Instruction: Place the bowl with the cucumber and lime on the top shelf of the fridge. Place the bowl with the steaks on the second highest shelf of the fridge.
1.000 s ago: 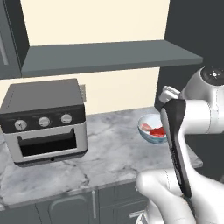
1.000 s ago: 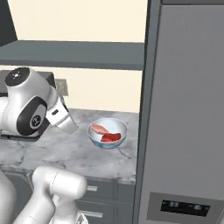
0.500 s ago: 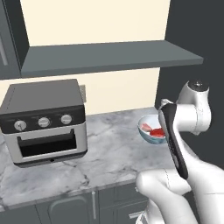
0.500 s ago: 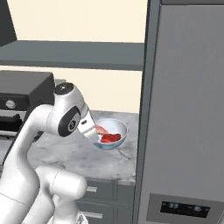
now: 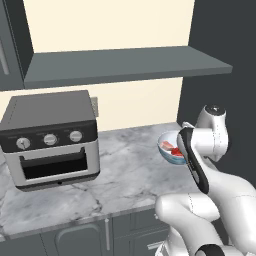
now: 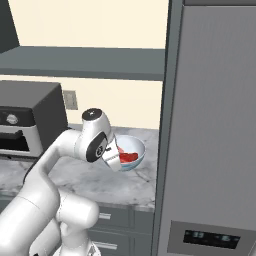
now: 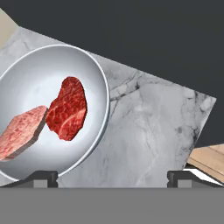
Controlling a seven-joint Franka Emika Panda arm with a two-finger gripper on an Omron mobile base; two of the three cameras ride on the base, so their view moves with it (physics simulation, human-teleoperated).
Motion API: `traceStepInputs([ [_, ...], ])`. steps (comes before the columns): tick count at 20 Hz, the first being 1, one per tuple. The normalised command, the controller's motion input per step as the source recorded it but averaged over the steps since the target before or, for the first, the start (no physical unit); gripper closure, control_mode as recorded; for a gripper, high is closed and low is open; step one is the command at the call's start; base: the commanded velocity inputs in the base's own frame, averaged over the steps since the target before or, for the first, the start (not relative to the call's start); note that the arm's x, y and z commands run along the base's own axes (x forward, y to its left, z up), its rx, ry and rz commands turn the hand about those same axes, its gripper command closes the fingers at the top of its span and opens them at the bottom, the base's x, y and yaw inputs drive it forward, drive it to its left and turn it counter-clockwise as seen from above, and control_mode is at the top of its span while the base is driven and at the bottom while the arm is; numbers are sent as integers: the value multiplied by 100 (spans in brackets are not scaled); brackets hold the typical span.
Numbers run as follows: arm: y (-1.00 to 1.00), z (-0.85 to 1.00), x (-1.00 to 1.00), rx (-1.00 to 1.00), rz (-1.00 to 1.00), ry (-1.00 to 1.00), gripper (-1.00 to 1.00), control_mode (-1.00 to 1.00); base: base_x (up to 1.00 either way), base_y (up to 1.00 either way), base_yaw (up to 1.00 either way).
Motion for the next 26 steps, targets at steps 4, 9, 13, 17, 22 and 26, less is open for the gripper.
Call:
traceStepInputs([
  [4, -1, -44, 36, 0, -1, 7, -100, -100, 0, 0, 0],
  [9, -23, -60, 15, 0, 0, 15, -100, -100, 0, 0, 0],
  [13, -17, -7, 40, 0, 0, 4, -100, -100, 0, 0, 0],
  [17, -7, -7, 32, 0, 0, 1, -100, -100, 0, 0, 0],
  [22, 0, -47, 13, 0, 0, 7, -100, -100, 0, 0, 0],
  [26, -7, -34, 0, 0, 0, 9, -100, -100, 0, 0, 0],
])
